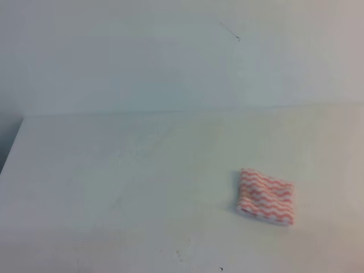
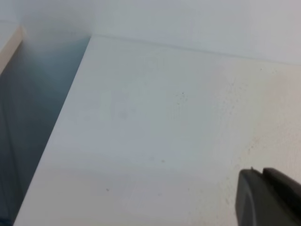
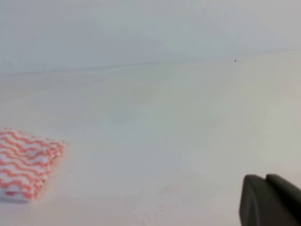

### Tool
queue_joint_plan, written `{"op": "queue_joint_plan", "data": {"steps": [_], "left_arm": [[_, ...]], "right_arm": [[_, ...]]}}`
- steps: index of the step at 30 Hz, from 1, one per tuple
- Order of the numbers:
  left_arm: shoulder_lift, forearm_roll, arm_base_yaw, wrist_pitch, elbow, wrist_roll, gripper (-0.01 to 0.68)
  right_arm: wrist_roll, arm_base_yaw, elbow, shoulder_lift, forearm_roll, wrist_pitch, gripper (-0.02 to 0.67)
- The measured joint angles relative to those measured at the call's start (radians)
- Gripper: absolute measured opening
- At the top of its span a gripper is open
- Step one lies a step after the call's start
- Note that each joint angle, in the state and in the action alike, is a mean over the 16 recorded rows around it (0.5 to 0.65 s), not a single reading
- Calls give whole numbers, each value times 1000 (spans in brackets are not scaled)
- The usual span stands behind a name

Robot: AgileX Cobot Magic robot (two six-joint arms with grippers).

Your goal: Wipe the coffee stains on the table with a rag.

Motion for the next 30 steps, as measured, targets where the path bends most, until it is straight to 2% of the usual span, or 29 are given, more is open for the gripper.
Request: {"op": "queue_joint_plan", "data": {"steps": [30], "left_arm": [[2, 0, 0, 1, -3, 0, 0]], "right_arm": [[0, 0, 0, 0, -1, 0, -2]]}}
